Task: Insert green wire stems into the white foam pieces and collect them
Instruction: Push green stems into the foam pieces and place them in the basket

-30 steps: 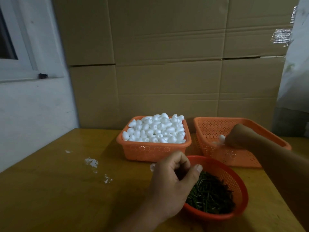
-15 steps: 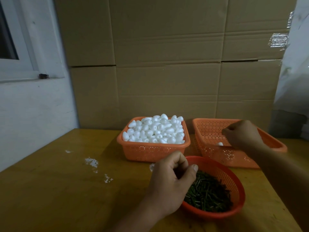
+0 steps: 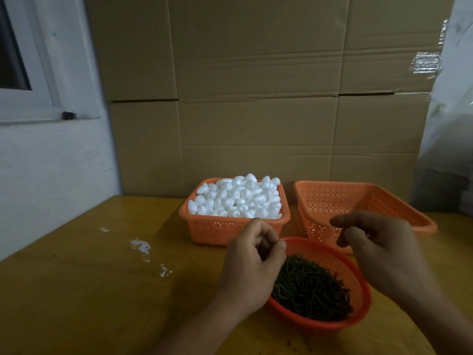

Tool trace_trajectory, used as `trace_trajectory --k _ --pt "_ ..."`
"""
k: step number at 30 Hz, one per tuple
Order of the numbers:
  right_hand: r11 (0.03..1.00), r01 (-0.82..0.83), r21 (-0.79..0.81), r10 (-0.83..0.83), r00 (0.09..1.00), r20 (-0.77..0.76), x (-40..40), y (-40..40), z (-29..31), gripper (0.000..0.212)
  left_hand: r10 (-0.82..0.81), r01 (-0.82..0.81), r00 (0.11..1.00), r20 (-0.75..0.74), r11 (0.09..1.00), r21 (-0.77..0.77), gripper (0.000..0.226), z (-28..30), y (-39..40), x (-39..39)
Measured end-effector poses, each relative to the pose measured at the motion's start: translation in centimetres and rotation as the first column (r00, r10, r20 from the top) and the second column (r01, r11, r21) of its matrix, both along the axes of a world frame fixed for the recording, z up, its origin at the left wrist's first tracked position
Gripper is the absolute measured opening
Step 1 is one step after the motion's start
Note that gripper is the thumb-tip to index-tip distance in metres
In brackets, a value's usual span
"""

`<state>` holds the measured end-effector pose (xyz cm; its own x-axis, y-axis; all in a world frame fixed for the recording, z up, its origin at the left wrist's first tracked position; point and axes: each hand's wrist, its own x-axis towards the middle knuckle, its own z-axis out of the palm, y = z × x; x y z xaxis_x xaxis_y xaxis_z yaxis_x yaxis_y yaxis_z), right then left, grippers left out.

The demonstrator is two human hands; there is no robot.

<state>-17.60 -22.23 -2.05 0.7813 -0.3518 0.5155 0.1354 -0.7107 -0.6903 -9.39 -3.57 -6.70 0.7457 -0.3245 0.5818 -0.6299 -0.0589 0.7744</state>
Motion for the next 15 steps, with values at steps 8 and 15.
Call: trace_trajectory --k 8,15 --pt "0.952 -0.153 -0.264 0.106 0.978 -0.182 -0.8 0.7 -1.3 0.039 0.233 -0.237 0.971 0.042 0.964 0.119 0.027 2.0 0.5 4.9" --pt "0.929 -0.176 -0.326 0.113 0.973 -0.203 -0.7 0.7 -1.7 0.037 0.4 -0.453 0.891 0.213 0.779 0.433 0.019 5.8 1.4 12.8"
